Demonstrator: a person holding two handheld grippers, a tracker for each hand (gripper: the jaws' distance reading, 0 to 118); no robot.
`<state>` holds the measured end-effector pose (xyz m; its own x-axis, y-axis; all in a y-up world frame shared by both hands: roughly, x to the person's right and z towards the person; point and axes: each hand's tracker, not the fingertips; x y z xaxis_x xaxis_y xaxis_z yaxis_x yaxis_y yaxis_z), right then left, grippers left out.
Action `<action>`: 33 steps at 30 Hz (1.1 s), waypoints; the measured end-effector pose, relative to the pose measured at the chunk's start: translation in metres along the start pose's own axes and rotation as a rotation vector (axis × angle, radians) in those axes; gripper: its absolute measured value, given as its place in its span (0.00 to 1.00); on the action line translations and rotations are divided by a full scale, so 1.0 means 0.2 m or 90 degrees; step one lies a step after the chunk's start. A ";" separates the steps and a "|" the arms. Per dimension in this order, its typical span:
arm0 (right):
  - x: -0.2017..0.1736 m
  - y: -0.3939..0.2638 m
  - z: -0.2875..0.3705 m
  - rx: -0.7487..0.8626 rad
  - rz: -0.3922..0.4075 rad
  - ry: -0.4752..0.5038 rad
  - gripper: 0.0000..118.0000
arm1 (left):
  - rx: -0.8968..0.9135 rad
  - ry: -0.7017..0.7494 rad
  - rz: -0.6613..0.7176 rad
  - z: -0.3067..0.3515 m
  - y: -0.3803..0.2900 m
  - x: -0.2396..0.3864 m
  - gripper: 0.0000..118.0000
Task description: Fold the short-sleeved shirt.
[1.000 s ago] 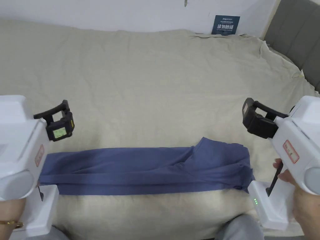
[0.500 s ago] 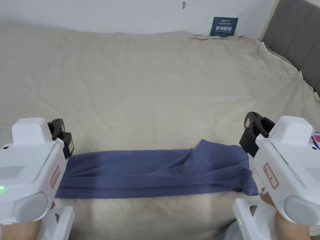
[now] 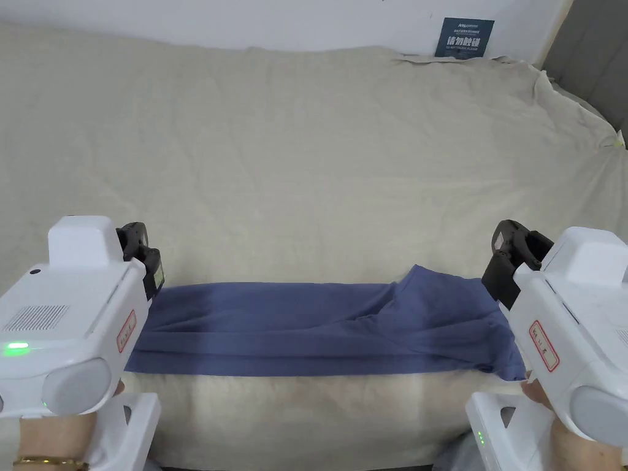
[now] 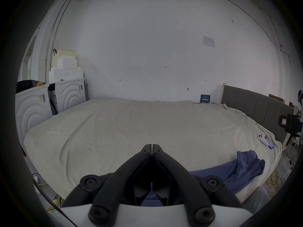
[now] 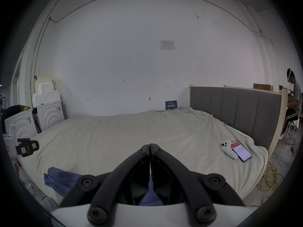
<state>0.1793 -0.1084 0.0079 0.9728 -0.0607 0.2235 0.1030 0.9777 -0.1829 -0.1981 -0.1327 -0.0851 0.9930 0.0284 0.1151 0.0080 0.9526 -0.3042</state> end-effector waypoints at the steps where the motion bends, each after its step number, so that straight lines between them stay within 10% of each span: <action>1: 0.00 0.00 0.00 -0.002 0.000 0.001 0.00 | -0.008 -0.006 0.005 -0.01 0.01 -0.01 0.00; 7: 0.00 0.00 -0.03 -0.014 0.002 0.003 0.00 | -0.098 -0.076 0.082 -0.07 0.07 -0.15 0.13; 11: 0.00 0.00 -0.05 -0.019 0.009 -0.002 0.00 | -0.164 -0.103 0.140 -0.17 0.13 -0.32 0.84; 13: 0.00 0.00 -0.07 -0.026 0.013 -0.006 0.00 | -0.188 -0.088 0.138 -0.22 0.14 -0.38 1.00; 33: -0.09 0.00 -0.15 -0.055 0.042 -0.039 0.00 | -0.571 -0.237 0.368 -0.81 -0.29 -1.10 0.98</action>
<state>0.1680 -0.1126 -0.0252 0.9637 0.0185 0.2664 0.0591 0.9581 -0.2804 -0.3973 -0.2431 -0.2450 0.7795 0.6254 -0.0350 -0.2107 0.2093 -0.9549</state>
